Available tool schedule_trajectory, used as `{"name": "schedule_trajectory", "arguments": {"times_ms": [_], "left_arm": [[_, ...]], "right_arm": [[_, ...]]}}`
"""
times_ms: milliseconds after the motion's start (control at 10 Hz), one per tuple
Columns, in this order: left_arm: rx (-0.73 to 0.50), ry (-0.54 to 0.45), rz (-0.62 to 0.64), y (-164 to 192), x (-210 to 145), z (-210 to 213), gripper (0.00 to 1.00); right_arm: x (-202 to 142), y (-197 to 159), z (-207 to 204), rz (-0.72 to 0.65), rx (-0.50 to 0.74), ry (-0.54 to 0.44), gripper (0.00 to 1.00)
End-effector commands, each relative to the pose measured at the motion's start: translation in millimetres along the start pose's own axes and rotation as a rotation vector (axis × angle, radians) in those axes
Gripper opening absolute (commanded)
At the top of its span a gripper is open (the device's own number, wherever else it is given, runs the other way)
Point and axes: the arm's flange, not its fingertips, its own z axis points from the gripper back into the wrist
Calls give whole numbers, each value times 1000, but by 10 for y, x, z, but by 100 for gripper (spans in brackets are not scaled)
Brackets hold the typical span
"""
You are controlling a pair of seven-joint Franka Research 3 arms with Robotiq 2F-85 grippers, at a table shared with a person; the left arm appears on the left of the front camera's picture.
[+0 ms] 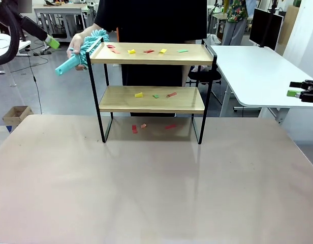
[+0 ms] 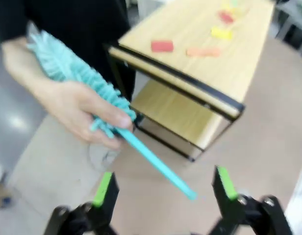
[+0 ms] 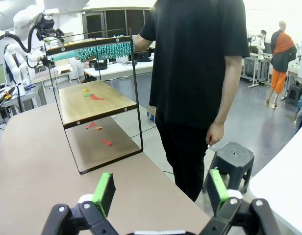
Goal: Clean the shelf.
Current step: Pick up the Duster handed by the human.
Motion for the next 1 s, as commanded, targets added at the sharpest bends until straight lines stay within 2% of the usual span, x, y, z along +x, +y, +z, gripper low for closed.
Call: {"name": "schedule_trajectory", "arguments": {"times_ms": [0, 100, 300, 400, 600, 900], "left_arm": [[13, 58, 17, -147, -105, -7, 100], [0, 0, 0, 0, 0, 0, 100], [0, 0, 0, 0, 0, 0, 100], [7, 34, 8, -65, -21, -25, 100], [185, 125, 85, -264, 184, -72, 100], [293, 222, 180, -321, 316, -311, 100]], "right_arm": [[28, 4, -18, 5, 3, -2, 100], [28, 4, -18, 5, 3, -2, 100], [28, 4, -18, 5, 3, -2, 100], [28, 4, -18, 5, 3, -2, 100], [28, 4, -18, 5, 3, -2, 100], [28, 4, -18, 5, 3, -2, 100]]}}
